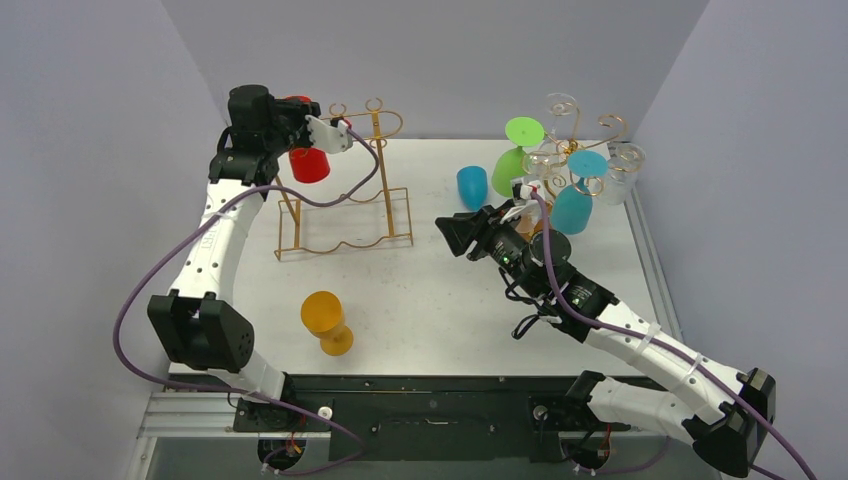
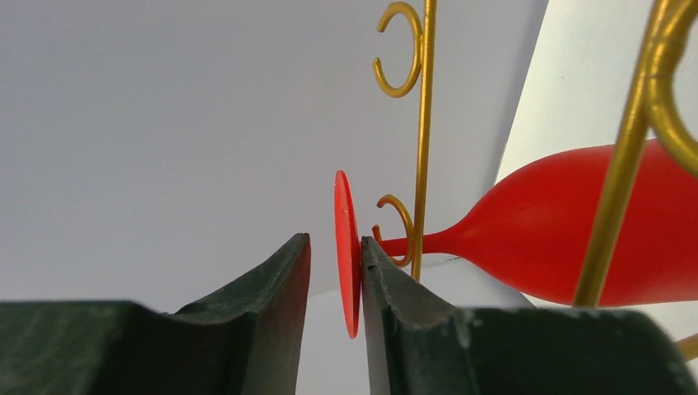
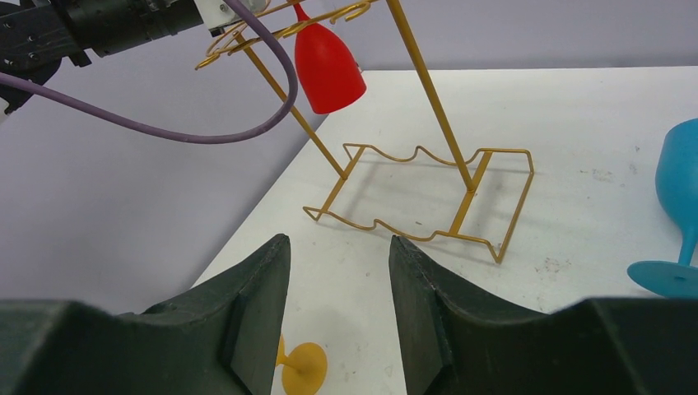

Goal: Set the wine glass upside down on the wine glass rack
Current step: Turn the wine glass upside down at the wine rack.

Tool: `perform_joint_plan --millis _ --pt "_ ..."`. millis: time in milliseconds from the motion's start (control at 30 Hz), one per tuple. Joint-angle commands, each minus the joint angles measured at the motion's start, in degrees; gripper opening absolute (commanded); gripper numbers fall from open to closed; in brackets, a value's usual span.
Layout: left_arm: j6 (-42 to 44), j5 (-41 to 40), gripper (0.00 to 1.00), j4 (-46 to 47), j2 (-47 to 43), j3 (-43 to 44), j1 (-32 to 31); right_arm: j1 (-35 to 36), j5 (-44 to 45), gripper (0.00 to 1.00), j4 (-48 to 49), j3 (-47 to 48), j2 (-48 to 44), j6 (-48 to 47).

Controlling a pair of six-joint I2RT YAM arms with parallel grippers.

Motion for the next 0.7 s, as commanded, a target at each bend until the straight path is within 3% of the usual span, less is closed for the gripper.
perform_joint_plan --millis 0,133,367,667 --pt "1.0 1.3 0.3 -2.6 -2.9 2.8 0.4 -0.6 -0.1 0.44 0.6 2.7 -0.1 0.4" --pt "1.4 1.2 0.39 -4.7 -3.1 3.3 0.3 -0.7 0.1 0.44 0.2 2.8 -0.2 0.7" --pt "0.7 1.6 0.63 -8.2 -3.6 5.2 0.4 -0.8 0.1 0.46 -0.1 2.8 -0.2 0.9" --pt "-0.1 4.2 0.73 -14.3 -5.1 8.9 0.5 -0.9 0.5 0.47 -1.4 3.5 -0.7 0.6"
